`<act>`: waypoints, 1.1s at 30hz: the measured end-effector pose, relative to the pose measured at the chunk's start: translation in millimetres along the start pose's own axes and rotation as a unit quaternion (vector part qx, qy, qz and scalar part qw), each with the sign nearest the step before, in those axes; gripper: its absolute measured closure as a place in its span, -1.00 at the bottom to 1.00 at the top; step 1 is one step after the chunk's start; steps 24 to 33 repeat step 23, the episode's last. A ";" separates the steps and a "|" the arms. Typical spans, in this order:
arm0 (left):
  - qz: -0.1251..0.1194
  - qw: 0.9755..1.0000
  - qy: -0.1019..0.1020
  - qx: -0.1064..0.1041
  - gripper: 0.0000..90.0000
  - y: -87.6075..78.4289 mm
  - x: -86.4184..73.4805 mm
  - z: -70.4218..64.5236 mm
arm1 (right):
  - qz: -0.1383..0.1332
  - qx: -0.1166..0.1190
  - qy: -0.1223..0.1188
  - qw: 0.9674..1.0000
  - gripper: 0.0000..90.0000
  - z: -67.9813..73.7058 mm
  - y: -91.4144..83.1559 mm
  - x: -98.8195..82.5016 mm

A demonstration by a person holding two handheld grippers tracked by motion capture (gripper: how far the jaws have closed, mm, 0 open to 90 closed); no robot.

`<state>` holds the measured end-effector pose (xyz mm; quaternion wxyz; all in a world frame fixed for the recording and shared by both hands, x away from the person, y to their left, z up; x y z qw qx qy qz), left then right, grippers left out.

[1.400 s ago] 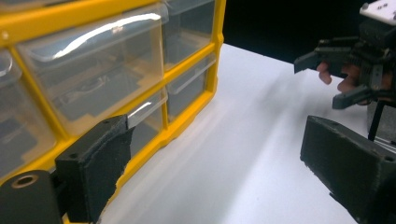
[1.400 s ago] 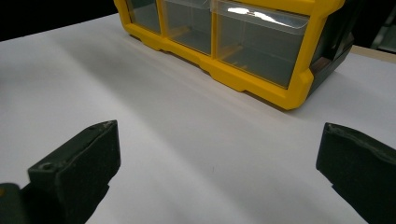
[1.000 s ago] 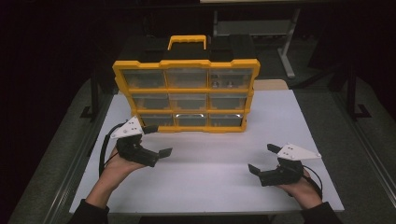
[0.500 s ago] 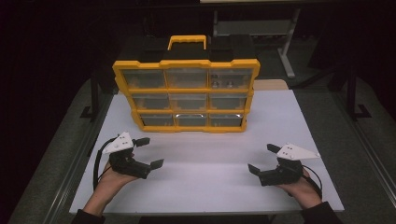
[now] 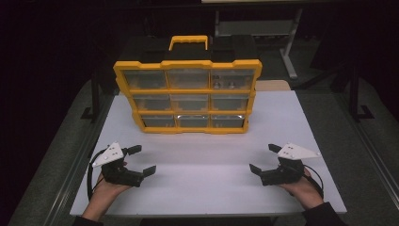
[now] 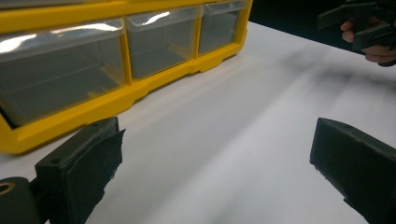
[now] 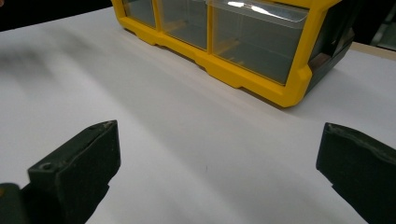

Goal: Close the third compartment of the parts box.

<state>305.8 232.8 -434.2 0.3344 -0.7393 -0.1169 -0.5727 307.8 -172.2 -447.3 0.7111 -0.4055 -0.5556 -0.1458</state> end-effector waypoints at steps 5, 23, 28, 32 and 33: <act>0.010 1.000 -0.006 0.009 -0.96 0.3 -11.9 3.7 | 0.003 -0.002 0.003 1.000 -1.00 -1.1 -0.5 -2.7; 0.029 0.999 -0.013 0.008 -0.96 1.4 -24.6 5.3 | 0.008 -0.004 0.001 1.000 -1.00 -2.3 -2.3 -8.5; 0.029 0.999 -0.013 0.008 -0.96 1.4 -24.6 5.3 | 0.008 -0.004 0.001 1.000 -1.00 -2.3 -2.3 -8.5; 0.029 0.999 -0.013 0.008 -0.96 1.4 -24.6 5.3 | 0.008 -0.004 0.001 1.000 -1.00 -2.3 -2.3 -8.5; 0.029 0.999 -0.013 0.008 -0.96 1.4 -24.6 5.3 | 0.008 -0.004 0.001 1.000 -1.00 -2.3 -2.3 -8.5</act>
Point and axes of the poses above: each handheld gripper's, and its own axes: y roughly forward along the jaws, x roughly out of its top, z roughly to its left, the point moved 7 cm from there along y, roughly forward along the jaws, and after that the axes turned 1 degree about -z, right-handed, at the moved point
